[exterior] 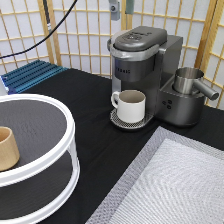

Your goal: Make coffee

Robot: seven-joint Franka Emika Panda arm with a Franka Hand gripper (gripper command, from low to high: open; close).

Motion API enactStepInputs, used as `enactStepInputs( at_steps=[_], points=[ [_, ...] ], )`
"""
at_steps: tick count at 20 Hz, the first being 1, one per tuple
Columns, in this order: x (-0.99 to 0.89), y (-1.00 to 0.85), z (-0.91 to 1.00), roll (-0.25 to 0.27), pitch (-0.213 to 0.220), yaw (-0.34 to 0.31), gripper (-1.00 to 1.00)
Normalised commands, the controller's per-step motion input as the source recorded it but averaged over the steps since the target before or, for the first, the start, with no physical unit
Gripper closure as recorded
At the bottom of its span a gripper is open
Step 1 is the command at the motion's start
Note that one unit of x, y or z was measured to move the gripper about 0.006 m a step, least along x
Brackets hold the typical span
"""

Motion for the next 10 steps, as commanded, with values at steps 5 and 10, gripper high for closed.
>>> enactStepInputs(
  at_steps=[5, 10],
  points=[
    [0.19, 0.10, -0.23, 0.006, 0.028, 0.062, -1.00],
    [0.00, -0.07, -0.16, 0.033, 0.014, 0.000, -1.00]
  ],
)
